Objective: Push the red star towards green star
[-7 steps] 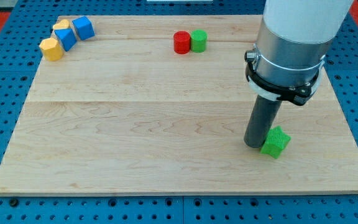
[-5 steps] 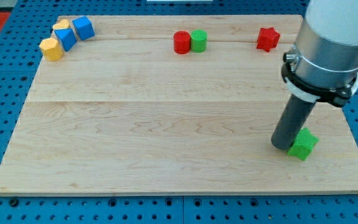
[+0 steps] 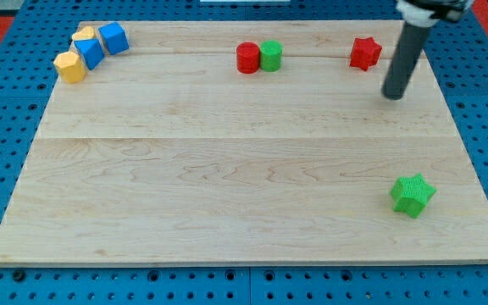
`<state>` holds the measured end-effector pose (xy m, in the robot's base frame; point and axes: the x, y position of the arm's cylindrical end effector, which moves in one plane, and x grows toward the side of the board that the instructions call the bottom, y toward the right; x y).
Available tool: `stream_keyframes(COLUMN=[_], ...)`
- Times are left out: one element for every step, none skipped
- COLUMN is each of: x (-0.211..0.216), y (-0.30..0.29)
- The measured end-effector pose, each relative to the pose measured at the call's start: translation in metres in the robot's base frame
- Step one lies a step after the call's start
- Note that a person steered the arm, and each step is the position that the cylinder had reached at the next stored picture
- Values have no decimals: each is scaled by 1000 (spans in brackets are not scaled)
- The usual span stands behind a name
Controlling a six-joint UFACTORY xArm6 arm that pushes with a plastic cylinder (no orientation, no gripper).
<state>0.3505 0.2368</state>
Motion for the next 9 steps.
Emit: stream_keyframes(x=[-45, -90, -109, -92, -66, -28, -3, -8, 9], y=[31, 18, -25, -65, -94, -105, -79, -77, -54])
